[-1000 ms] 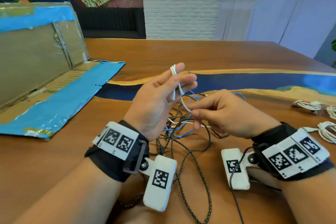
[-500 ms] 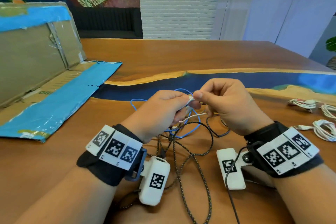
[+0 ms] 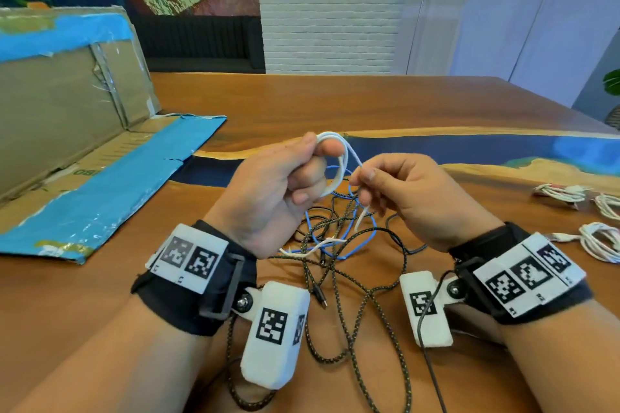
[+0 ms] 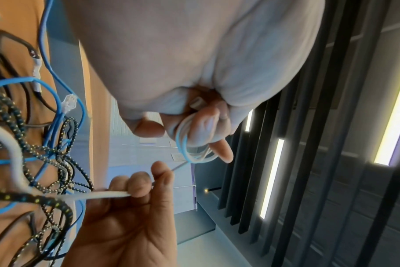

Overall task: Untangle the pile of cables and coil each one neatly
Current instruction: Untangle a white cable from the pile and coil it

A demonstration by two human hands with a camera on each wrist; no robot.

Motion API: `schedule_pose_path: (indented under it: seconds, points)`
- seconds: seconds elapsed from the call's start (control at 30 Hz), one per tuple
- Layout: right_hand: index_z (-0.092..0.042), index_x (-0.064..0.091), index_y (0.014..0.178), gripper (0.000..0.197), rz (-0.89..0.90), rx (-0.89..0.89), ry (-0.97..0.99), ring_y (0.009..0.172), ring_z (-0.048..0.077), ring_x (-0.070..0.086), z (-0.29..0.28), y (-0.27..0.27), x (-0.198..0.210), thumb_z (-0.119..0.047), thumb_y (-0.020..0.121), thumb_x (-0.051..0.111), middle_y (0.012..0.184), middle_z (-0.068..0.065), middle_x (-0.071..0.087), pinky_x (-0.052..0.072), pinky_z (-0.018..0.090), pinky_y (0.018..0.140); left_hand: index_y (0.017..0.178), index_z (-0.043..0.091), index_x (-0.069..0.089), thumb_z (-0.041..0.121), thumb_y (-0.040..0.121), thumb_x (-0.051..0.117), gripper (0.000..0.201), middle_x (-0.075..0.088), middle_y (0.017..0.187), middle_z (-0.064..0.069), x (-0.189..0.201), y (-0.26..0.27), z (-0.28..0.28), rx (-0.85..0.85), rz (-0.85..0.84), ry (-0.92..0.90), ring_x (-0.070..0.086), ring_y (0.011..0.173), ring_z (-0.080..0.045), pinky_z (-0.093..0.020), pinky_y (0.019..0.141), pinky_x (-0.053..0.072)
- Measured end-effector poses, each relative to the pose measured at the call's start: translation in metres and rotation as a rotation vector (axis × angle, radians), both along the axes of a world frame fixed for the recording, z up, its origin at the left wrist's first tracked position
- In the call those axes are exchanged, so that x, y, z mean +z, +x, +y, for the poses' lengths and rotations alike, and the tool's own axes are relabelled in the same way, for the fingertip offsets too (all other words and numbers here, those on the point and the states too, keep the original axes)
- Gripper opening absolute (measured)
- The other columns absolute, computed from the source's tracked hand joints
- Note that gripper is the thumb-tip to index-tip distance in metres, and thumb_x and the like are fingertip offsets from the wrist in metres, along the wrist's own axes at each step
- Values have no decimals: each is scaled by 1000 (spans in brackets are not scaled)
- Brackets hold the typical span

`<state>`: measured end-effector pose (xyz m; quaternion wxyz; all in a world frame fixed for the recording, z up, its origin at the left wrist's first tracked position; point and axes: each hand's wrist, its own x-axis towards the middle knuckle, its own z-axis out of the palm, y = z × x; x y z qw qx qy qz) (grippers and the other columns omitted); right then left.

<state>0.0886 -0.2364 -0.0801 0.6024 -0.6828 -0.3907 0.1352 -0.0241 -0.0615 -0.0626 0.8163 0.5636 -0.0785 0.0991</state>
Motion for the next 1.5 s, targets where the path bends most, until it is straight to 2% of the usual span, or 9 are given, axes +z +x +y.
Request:
schedule_pose_path:
  seconds: [0.23, 0.47, 0.63, 0.77, 0.93, 1.03, 1.13, 1.27, 1.5]
  points:
    - [-9, 52, 97, 13, 432, 224, 406, 57, 28, 65, -2, -12, 17, -19, 99, 45, 60, 10, 56, 62, 45, 64, 89, 14, 70, 28, 107, 34, 42, 26, 57, 9, 2, -2, 1, -20, -27, -36, 25, 50, -10, -40, 70, 12]
    - [-14, 73, 106, 20, 216, 22, 129, 37, 11, 22, 0, -8, 5, -16, 104, 53, 56, 3, 36, 22, 19, 38, 96, 14, 66, 33, 105, 35, 38, 21, 57, 7, 9, -5, -1, -15, -48, -157, 31, 49, -8, -33, 73, 35]
    - [-26, 78, 112, 22, 2, 92, -140, 39, 14, 35, 3, -22, 8, -24, 103, 58, 56, 5, 52, 34, 25, 41, 121, 12, 65, 29, 107, 35, 37, 49, 67, 6, 6, -2, -11, 130, -31, -133, 68, 81, -15, -44, 92, 39]
    - [-21, 80, 100, 21, -31, 190, -223, 43, 20, 54, 2, -29, 10, -31, 101, 61, 59, 8, 61, 50, 38, 51, 106, 8, 68, 22, 109, 41, 30, 69, 88, 3, -2, 4, -18, 291, 0, 58, 73, 105, -19, -37, 91, 51]
    - [-5, 75, 105, 30, 134, 313, -79, 38, 20, 52, -2, -33, 14, -30, 94, 63, 49, 5, 55, 44, 22, 40, 126, 13, 66, 18, 108, 46, 27, 73, 89, -7, -10, 8, -15, 420, 67, 474, 66, 89, -9, -27, 86, 53]
    - [-1, 72, 94, 26, 169, 272, 30, 39, 14, 46, -3, -27, 17, -25, 94, 62, 51, 3, 50, 50, 29, 44, 98, 7, 73, 19, 108, 46, 32, 65, 76, -24, -4, 2, -14, 328, 88, 569, 63, 77, -16, -20, 77, 52]
    - [-7, 74, 86, 17, 213, 213, 85, 57, 20, 62, -5, -21, 16, -19, 89, 63, 67, 10, 60, 58, 31, 51, 72, 8, 58, 24, 109, 40, 44, 40, 55, -9, -1, -2, -16, 248, 106, 643, 41, 58, -23, -31, 62, 41]
    - [1, 71, 93, 17, 172, 125, 49, 34, 12, 42, -9, -16, 17, -14, 92, 64, 65, 10, 59, 34, 19, 34, 80, 2, 63, 34, 110, 37, 51, 24, 59, -1, -3, -3, -16, 124, 160, 628, 19, 60, -26, -34, 56, 23]
    - [-11, 79, 99, 16, -178, 21, -42, 87, 18, 74, -15, -10, 23, -4, 95, 65, 92, 5, 78, 59, 29, 81, 68, 10, 47, 29, 110, 34, 47, 22, 56, 2, -5, -5, -20, 11, 163, 371, 17, 53, -16, -32, 56, 15]
